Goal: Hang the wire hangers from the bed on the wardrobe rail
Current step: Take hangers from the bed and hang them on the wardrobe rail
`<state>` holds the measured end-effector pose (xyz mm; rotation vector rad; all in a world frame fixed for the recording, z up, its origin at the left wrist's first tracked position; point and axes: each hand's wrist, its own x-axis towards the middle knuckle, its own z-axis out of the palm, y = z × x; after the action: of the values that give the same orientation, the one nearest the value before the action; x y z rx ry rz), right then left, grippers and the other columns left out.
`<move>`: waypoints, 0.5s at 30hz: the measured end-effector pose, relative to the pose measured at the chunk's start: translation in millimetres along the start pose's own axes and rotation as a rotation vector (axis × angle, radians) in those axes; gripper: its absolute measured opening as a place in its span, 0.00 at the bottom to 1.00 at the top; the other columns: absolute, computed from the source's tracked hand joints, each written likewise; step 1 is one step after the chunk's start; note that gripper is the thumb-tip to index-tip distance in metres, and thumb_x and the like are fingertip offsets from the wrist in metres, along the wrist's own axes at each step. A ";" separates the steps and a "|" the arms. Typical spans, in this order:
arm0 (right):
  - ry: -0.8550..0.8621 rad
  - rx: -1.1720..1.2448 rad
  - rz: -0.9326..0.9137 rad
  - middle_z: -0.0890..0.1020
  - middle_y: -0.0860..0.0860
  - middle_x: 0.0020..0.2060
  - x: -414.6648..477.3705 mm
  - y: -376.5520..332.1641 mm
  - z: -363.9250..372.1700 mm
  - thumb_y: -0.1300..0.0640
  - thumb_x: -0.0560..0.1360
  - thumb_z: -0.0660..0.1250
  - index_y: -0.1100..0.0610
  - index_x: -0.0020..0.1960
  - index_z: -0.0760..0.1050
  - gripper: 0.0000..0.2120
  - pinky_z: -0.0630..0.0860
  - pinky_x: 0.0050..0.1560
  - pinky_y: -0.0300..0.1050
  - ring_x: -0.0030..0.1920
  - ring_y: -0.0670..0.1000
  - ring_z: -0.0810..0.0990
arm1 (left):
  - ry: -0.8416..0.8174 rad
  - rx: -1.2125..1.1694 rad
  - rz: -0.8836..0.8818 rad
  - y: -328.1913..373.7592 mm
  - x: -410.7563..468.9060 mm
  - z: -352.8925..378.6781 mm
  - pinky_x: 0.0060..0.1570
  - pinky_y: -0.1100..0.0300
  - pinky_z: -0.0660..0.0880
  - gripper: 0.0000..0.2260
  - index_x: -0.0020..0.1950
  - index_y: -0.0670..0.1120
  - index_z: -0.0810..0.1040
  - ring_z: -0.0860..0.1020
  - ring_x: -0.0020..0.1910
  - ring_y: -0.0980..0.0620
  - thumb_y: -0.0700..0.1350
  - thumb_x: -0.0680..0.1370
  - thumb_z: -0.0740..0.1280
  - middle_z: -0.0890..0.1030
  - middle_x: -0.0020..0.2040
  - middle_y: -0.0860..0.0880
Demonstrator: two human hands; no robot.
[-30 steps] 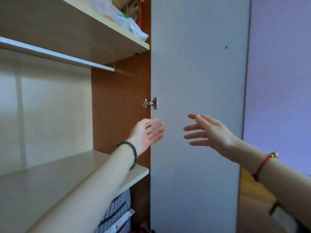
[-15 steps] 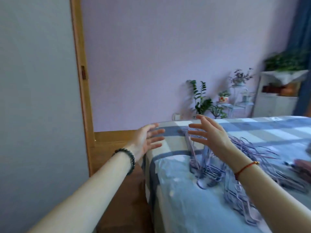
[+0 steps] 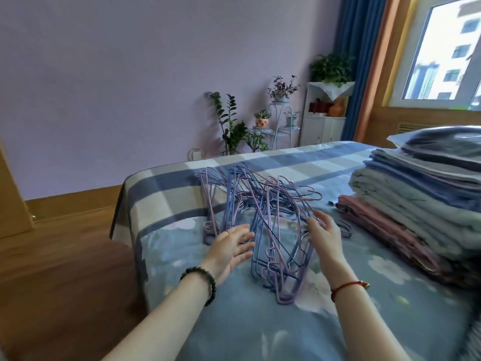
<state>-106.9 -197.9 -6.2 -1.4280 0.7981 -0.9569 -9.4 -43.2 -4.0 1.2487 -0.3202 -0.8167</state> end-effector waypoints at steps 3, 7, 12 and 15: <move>0.004 -0.055 0.022 0.75 0.60 0.58 -0.2 23.9 -0.1 0.63 0.76 0.61 0.63 0.66 0.66 0.19 0.68 0.51 0.43 0.51 0.52 0.73 | -0.005 -0.001 -0.032 -18.3 11.9 9.8 0.47 0.60 0.73 0.09 0.58 0.43 0.71 0.76 0.47 0.48 0.40 0.79 0.59 0.76 0.54 0.43; 0.008 -0.163 0.011 0.78 0.60 0.51 -2.2 46.9 6.3 0.67 0.73 0.63 0.65 0.66 0.67 0.21 0.71 0.48 0.43 0.47 0.52 0.75 | -0.020 0.006 -0.048 -35.2 23.4 18.0 0.39 0.63 0.74 0.13 0.64 0.39 0.70 0.74 0.40 0.53 0.38 0.79 0.59 0.76 0.47 0.45; -0.006 -0.244 0.018 0.77 0.54 0.43 3.0 53.2 5.3 0.65 0.73 0.65 0.64 0.65 0.70 0.20 0.71 0.44 0.43 0.41 0.51 0.75 | -0.042 0.134 -0.026 -42.2 32.4 26.4 0.36 0.66 0.70 0.16 0.67 0.38 0.66 0.72 0.37 0.56 0.38 0.79 0.59 0.75 0.44 0.48; -0.053 -0.188 0.075 0.76 0.52 0.39 1.3 51.6 4.1 0.65 0.73 0.65 0.65 0.64 0.71 0.19 0.71 0.35 0.35 0.34 0.47 0.72 | -0.026 0.196 -0.025 -43.0 35.7 29.7 0.32 0.68 0.69 0.18 0.68 0.38 0.66 0.71 0.36 0.56 0.38 0.79 0.60 0.74 0.44 0.48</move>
<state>-99.5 -201.7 -57.4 -1.5666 0.9149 -0.8000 -19.5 -93.0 -41.7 1.4279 -0.4136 -0.8386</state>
